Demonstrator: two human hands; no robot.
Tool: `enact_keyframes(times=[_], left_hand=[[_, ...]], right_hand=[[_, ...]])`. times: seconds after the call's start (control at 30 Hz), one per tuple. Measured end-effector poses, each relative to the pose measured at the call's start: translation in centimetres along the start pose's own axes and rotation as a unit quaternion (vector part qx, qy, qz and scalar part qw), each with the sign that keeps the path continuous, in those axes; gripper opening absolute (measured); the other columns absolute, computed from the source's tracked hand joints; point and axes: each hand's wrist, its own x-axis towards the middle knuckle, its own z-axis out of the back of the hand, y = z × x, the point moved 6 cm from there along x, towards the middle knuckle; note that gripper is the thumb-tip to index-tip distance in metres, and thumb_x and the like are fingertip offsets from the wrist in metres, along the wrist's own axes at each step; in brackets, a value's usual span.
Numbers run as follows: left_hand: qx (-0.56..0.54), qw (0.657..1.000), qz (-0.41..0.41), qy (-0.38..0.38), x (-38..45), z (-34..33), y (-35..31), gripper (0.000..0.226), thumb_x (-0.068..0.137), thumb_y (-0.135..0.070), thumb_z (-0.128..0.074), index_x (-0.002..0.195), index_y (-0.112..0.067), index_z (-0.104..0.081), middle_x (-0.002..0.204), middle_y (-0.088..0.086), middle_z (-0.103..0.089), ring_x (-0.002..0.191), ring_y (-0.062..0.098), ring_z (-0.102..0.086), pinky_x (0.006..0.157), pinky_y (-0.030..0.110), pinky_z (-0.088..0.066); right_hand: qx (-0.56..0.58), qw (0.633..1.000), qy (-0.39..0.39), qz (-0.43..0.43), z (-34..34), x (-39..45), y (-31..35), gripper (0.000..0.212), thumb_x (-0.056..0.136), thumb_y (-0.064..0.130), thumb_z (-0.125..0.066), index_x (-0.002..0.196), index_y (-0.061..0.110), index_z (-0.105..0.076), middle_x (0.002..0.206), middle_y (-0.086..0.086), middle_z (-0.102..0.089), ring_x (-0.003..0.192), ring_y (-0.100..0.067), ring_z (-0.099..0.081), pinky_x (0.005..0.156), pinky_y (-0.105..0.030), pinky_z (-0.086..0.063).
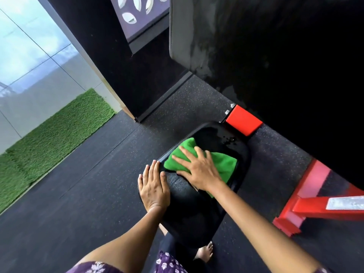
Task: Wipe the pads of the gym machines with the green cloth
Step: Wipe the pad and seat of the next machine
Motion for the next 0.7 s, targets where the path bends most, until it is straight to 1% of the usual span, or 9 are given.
enact_keyframes(times=[0.07, 0.2, 0.27, 0.37, 0.43, 0.5, 0.57, 0.63, 0.7], left_hand=[[0.0, 1.0, 0.001, 0.002, -0.1, 0.0, 0.1, 0.065, 0.092, -0.043, -0.009, 0.138, -0.017, -0.047, 0.146, -0.002, -0.043, 0.139, 0.019, -0.033, 0.116, 0.035, -0.011], [0.003, 1.0, -0.001, 0.005, 0.0, -0.1, 0.0, 0.066, 0.092, -0.044, -0.008, 0.139, -0.017, -0.046, 0.147, -0.003, -0.042, 0.14, 0.018, -0.031, 0.117, 0.034, -0.009], [0.003, 1.0, -0.002, 0.002, 0.0, -0.2, 0.1, 0.064, 0.093, -0.043, -0.01, 0.138, -0.016, -0.047, 0.146, -0.003, -0.043, 0.139, 0.019, -0.033, 0.116, 0.033, -0.009], [0.006, 1.0, -0.002, -0.001, 0.0, -0.2, 0.2, 0.063, 0.093, -0.042, -0.011, 0.137, -0.016, -0.048, 0.145, -0.002, -0.045, 0.138, 0.02, -0.035, 0.115, 0.035, -0.011], [0.008, 1.0, 0.0, -0.001, -0.1, -0.3, 0.2, 0.063, 0.093, -0.042, -0.011, 0.137, -0.015, -0.048, 0.145, -0.002, -0.045, 0.138, 0.02, -0.035, 0.116, 0.036, -0.012], [0.009, 1.0, 0.001, 0.003, 0.0, -0.3, 0.1, 0.063, 0.093, -0.042, -0.011, 0.137, -0.016, -0.047, 0.145, -0.002, -0.044, 0.138, 0.02, -0.035, 0.116, 0.036, -0.013], [0.011, 1.0, -0.001, 0.004, 0.2, -0.3, -0.1, 0.064, 0.092, -0.043, -0.01, 0.138, -0.016, -0.046, 0.146, -0.003, -0.043, 0.139, 0.019, -0.033, 0.116, 0.036, -0.011], [0.011, 1.0, 0.003, 0.008, 0.3, -0.3, -0.1, 0.066, 0.092, -0.044, -0.008, 0.14, -0.017, -0.045, 0.147, -0.004, -0.041, 0.14, 0.018, -0.031, 0.116, 0.033, -0.007], [0.013, 1.0, 0.004, 0.012, 0.3, -0.2, -0.1, 0.069, 0.09, -0.046, -0.005, 0.141, -0.019, -0.042, 0.149, -0.005, -0.038, 0.141, 0.016, -0.027, 0.116, 0.031, -0.004]], right_hand=[[-0.01, 1.0, -0.022, -0.018, -0.1, -1.3, -2.8, 0.052, 0.085, 0.058, -0.032, 0.13, 0.043, -0.053, 0.141, 0.005, -0.049, 0.11, -0.036, -0.056, 0.082, -0.052, -0.046], [0.053, 0.972, -0.023, -0.229, 1.4, 1.5, -8.6, 0.051, 0.095, 0.055, -0.035, 0.144, 0.042, -0.031, 0.158, 0.007, -0.015, 0.138, -0.036, -0.018, 0.107, -0.058, -0.02], [0.075, 0.963, -0.037, -0.256, 2.0, 3.4, -7.1, 0.053, 0.096, 0.054, -0.035, 0.146, 0.037, -0.03, 0.159, 0.006, -0.011, 0.14, -0.038, -0.012, 0.109, -0.059, -0.015], [0.063, 0.989, -0.015, -0.134, 0.6, 3.6, -3.1, 0.055, 0.094, 0.057, -0.034, 0.146, 0.039, -0.028, 0.159, 0.007, -0.012, 0.14, -0.039, -0.015, 0.108, -0.062, -0.014], [0.011, 0.999, -0.039, -0.017, 0.1, 1.5, -2.4, 0.054, 0.088, 0.058, -0.038, 0.139, 0.04, -0.042, 0.151, 0.006, -0.035, 0.13, -0.042, -0.038, 0.098, -0.064, -0.031], [-0.021, 0.996, -0.09, 0.006, 0.4, 0.4, -4.8, 0.05, 0.081, 0.049, -0.055, 0.13, 0.037, -0.054, 0.139, 0.003, -0.052, 0.114, -0.042, -0.054, 0.085, -0.061, -0.043], [0.002, 0.99, -0.095, -0.104, 0.9, 1.1, -8.4, 0.051, 0.085, 0.043, -0.062, 0.134, 0.037, -0.05, 0.145, 0.003, -0.045, 0.123, -0.042, -0.044, 0.092, -0.061, -0.036], [0.066, 0.96, -0.105, -0.252, 1.7, 2.6, -10.5, 0.05, 0.092, 0.044, -0.053, 0.14, 0.038, -0.042, 0.153, 0.005, -0.029, 0.134, -0.038, -0.027, 0.102, -0.057, -0.027], [0.084, 0.945, -0.113, -0.297, 2.2, 3.8, -9.2, 0.05, 0.093, 0.045, -0.05, 0.141, 0.037, -0.04, 0.156, 0.005, -0.023, 0.137, -0.038, -0.019, 0.105, -0.057, -0.022]])
